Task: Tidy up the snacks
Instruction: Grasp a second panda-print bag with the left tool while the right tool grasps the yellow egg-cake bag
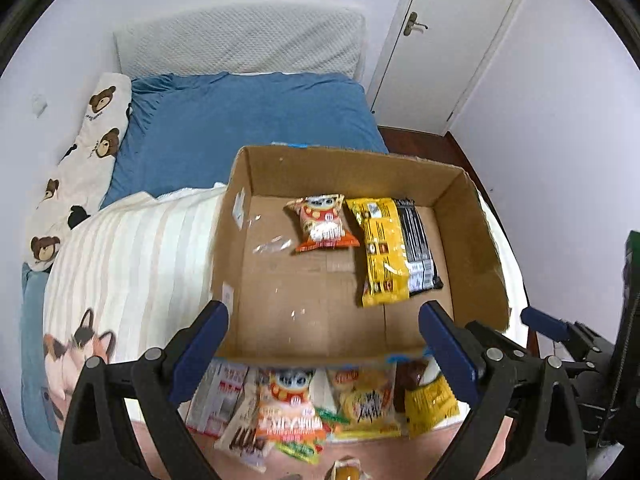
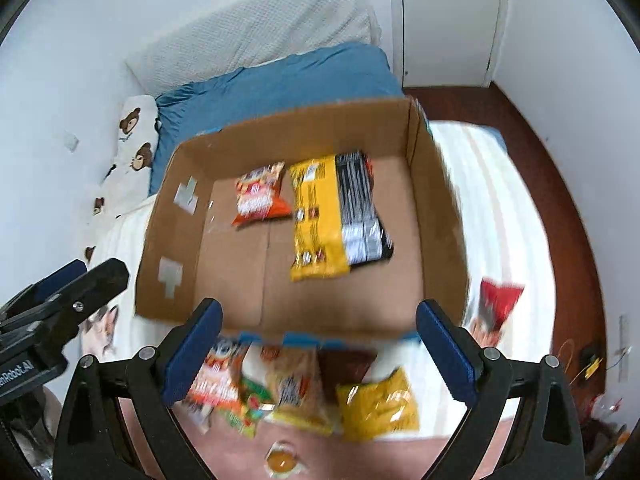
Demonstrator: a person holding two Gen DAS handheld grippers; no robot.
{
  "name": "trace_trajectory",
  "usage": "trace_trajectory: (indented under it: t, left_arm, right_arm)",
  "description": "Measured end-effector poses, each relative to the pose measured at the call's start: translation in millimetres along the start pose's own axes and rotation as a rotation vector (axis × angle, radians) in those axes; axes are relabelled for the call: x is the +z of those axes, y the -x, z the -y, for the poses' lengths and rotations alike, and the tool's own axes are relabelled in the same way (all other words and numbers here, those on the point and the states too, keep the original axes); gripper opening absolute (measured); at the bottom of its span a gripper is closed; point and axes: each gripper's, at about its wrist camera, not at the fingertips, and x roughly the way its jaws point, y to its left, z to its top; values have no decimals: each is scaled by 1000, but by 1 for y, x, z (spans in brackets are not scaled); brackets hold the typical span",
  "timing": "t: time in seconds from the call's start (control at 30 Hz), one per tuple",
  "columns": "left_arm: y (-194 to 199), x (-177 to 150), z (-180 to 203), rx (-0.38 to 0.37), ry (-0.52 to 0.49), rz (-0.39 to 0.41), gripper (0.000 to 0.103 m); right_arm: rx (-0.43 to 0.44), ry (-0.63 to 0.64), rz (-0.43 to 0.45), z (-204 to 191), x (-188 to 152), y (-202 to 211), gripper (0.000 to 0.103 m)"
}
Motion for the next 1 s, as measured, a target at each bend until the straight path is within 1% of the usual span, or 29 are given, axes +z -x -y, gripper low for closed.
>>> trace_trajectory:
  t: [0.13, 0.2, 0.27, 0.33, 0.4, 0.47, 0.57, 0.6, 0.63, 0.67, 0.7, 0.73, 0.8, 0.87, 0.93, 1.0]
  left_arm:
    - [-2, -31, -8, 63, 1, -22, 98]
    - [-14, -50, -14, 118, 3, -62, 98]
    - [-36, -67, -23, 176, 0, -105, 98]
    - [-65, -79, -32, 172, 24, -191, 98]
    - [-92, -87, -39, 136, 58, -269, 97]
    - [-121, -89, -39, 103, 62, -347, 97]
    - [-159, -89, -34, 78, 53, -431, 97]
    - [-169, -88, -33, 85, 50, -448, 97]
    - [-178, -87, -32, 86, 41, -452, 94]
    - [-183, -86, -32, 82, 32, -450, 76]
    - [-189, -86, -32, 103, 17, -456, 58]
    - [-191, -88, -33, 106, 9, -461, 56]
    - [-189, -90, -37, 99, 16, -445, 56]
    - [-182, -93, -43, 123, 14, -428, 56]
    - [-173, -99, -51, 130, 28, -417, 56]
    - [-166, -106, -61, 146, 43, -414, 56]
  right_arm:
    - [42, -72, -52, 14, -37, -12, 99]
    - [61, -102, -97, 19, -54, -32, 99]
    - [90, -128, -160, 23, -74, -55, 99]
    - [79, -135, -198, 25, -92, -75, 99]
    - [66, -138, -221, 29, -108, -90, 99]
    - [64, -148, -241, 31, -119, -100, 99]
    - [53, -150, -253, 33, -128, -109, 99]
    - [48, -147, -252, 32, -130, -111, 99]
    - [39, -139, -248, 31, -130, -112, 99]
    - [32, -130, -242, 28, -129, -112, 99]
    - [27, -122, -236, 26, -129, -113, 99]
    - [20, -114, -230, 22, -128, -115, 99]
    - [8, -102, -216, 16, -125, -118, 99]
    - [-6, -80, -196, 7, -123, -122, 99]
    - [-29, -59, -179, -4, -123, -128, 99]
    - [-50, -40, -177, -13, -123, -132, 99]
